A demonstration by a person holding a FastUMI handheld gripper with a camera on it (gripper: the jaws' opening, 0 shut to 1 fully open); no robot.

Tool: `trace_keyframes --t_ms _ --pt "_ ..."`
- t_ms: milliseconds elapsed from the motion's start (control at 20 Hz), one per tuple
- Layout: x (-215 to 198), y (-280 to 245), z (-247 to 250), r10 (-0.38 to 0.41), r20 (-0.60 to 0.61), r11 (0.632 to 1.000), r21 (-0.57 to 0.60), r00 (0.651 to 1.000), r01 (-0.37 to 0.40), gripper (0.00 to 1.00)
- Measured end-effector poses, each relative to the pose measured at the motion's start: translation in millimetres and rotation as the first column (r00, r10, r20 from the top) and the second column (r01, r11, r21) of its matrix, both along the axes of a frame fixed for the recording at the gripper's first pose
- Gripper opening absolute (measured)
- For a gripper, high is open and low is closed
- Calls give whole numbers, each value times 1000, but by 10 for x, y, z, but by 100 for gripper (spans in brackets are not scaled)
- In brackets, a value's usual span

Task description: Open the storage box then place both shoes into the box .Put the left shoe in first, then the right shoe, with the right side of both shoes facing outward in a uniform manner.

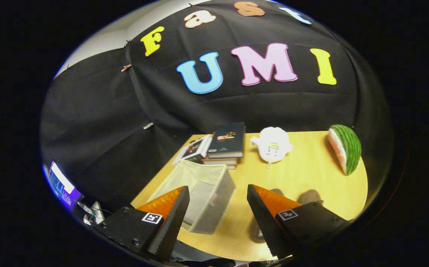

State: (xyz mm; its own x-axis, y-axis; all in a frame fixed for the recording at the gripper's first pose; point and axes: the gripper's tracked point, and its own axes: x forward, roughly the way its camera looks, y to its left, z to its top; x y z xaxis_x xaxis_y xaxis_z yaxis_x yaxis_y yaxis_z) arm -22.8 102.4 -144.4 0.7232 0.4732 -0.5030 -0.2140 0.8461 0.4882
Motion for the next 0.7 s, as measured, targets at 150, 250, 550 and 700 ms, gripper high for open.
trace_keyframes --t_ms 150,250,550,700 --pt "-152 -356 -550 -15 -66 994 -111 998 8 95" --pt "-272 -446 -947 -6 -135 989 -148 991 -14 88" --pt "-445 -393 -1949 0 -271 979 -198 963 -56 62" --pt "-300 -334 -2202 -4 -304 971 -230 953 -69 62"
